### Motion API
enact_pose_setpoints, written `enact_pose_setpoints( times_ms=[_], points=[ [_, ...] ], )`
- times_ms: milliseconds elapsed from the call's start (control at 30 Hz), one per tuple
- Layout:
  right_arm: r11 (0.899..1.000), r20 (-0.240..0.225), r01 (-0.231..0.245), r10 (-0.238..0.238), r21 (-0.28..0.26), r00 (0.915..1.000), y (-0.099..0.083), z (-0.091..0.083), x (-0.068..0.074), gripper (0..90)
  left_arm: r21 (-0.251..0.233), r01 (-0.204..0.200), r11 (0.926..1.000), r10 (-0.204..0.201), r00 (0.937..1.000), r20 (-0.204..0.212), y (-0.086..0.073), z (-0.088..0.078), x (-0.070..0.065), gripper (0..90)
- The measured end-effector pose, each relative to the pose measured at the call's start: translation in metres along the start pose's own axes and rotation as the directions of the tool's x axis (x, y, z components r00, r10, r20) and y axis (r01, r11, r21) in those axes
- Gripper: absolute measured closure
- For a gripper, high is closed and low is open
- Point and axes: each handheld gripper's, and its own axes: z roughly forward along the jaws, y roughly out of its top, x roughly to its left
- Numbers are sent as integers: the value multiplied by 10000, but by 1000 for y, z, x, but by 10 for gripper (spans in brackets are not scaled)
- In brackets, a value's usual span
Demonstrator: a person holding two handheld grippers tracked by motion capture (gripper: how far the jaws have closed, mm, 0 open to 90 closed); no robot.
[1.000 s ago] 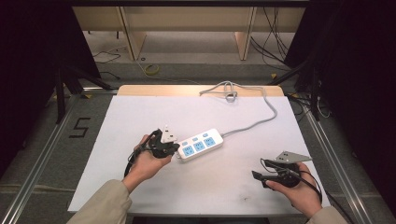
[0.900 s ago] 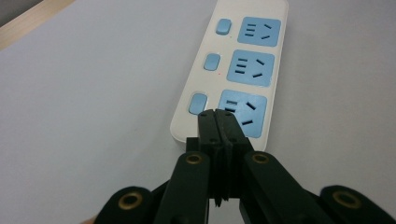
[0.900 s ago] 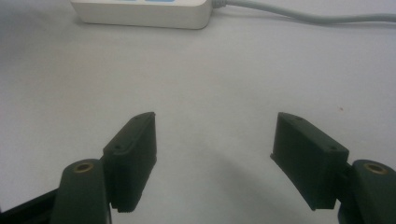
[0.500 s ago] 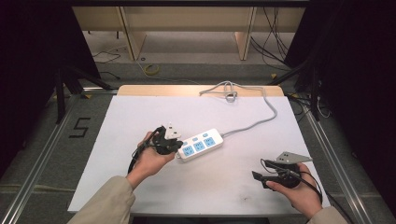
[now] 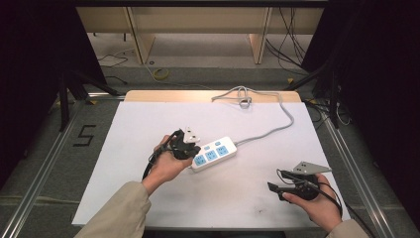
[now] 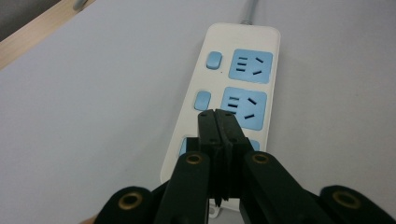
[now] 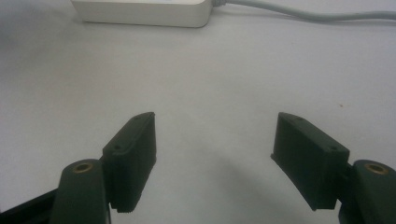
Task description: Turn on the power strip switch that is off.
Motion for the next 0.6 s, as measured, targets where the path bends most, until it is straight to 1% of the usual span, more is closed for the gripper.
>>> enact_pose_setpoints(
  times_ms=[33,200,300,400,600],
  points=[
    [10000,1,3,-3,-1,10000,0,0,0,305,33,-46,10000,46,10000,11,1,1,0,897],
    [10000,-2,13,-13,21,10000,0,0,0,304,89,-23,10000,23,10000,43,5,5,-1,897],
    [10000,-15,13,-13,31,10000,0,0,0,303,167,-164,9997,164,9999,57,8,6,0,897],
    [10000,-18,16,-16,26,10000,0,0,0,303,207,-175,9996,173,9998,121,12,9,-1,897],
    [10000,-19,19,-19,26,10000,0,0,0,303,301,-249,9992,246,9996,115,18,13,-2,897]
  ],
)
